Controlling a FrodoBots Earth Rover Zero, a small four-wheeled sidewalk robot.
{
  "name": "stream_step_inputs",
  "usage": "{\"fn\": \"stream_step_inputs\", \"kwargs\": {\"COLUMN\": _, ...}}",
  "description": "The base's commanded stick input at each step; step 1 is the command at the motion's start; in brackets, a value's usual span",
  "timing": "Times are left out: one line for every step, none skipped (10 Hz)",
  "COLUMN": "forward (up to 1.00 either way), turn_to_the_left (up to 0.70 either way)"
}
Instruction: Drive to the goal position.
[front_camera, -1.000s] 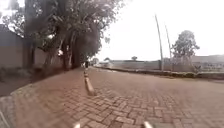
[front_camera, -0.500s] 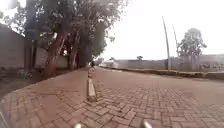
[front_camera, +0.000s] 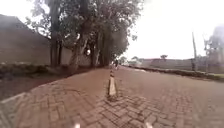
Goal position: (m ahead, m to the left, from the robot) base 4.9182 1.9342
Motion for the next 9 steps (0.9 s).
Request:
{"fn": "stream_step_inputs", "kwargs": {"forward": -0.70, "turn_to_the_left": 0.11}}
{"fn": "stream_step_inputs", "kwargs": {"forward": -0.70, "turn_to_the_left": 0.02}}
{"fn": "stream_step_inputs", "kwargs": {"forward": -0.70, "turn_to_the_left": 0.01}}
{"fn": "stream_step_inputs", "kwargs": {"forward": -0.70, "turn_to_the_left": 0.03}}
{"fn": "stream_step_inputs", "kwargs": {"forward": -0.70, "turn_to_the_left": 0.03}}
{"fn": "stream_step_inputs", "kwargs": {"forward": -0.70, "turn_to_the_left": 0.03}}
{"fn": "stream_step_inputs", "kwargs": {"forward": -0.42, "turn_to_the_left": 0.13}}
{"fn": "stream_step_inputs", "kwargs": {"forward": -0.11, "turn_to_the_left": 0.26}}
{"fn": "stream_step_inputs", "kwargs": {"forward": 0.00, "turn_to_the_left": 0.35}}
